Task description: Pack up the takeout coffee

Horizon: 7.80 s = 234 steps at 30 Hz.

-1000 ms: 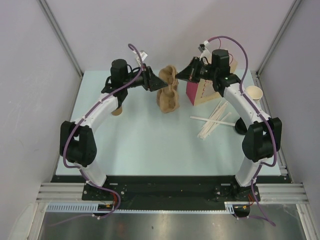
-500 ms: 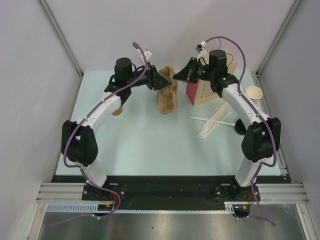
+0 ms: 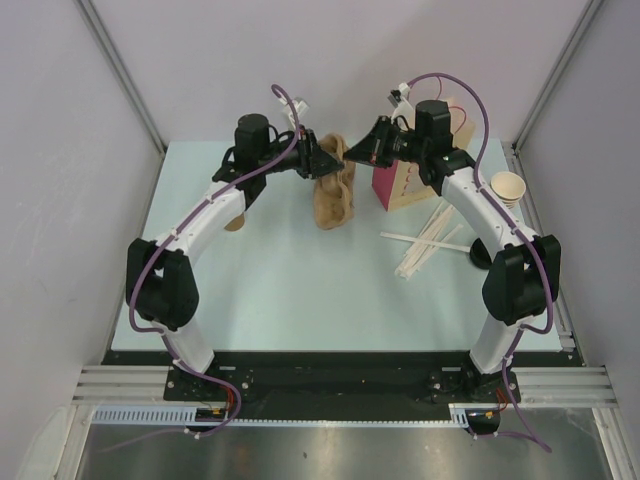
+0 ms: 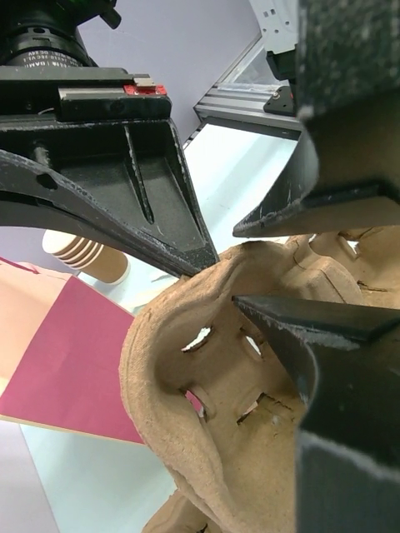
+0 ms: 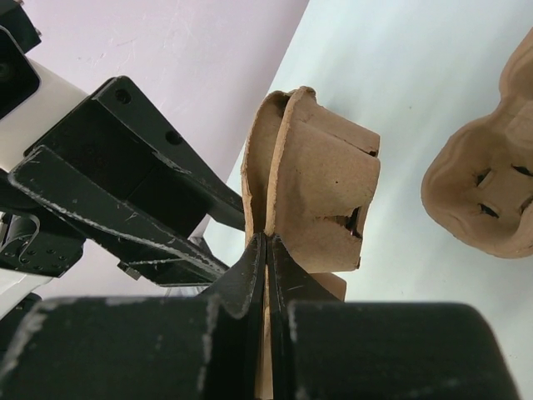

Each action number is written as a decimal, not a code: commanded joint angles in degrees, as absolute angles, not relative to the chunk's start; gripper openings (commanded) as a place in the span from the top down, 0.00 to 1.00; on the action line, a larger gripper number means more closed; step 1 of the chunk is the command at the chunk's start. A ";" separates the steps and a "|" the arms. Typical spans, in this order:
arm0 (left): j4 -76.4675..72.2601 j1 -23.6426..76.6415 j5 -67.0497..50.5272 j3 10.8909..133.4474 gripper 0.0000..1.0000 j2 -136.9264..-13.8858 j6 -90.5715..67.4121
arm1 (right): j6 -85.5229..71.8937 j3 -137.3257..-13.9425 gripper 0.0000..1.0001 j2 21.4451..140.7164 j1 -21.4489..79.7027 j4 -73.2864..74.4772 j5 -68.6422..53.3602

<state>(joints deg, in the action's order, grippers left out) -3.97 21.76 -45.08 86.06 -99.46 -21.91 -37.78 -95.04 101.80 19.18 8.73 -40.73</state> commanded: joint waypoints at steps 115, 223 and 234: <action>-30.94 14.15 -42.10 77.70 1.00 -96.42 -43.07 | -31.47 -89.39 0.40 93.87 17.05 12.03 -32.02; 39.11 -14.77 -26.63 79.89 0.12 -78.05 -3.16 | 23.90 -93.66 1.00 94.65 42.71 42.97 2.88; 38.32 -14.77 -25.67 80.33 0.12 -77.78 -3.52 | 34.19 -122.30 1.00 116.18 41.84 54.13 15.99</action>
<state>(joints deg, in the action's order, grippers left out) 40.10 -15.11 -25.28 78.26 -78.54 -2.98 29.54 -112.09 109.08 42.83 47.70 9.28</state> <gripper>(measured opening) 0.875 0.021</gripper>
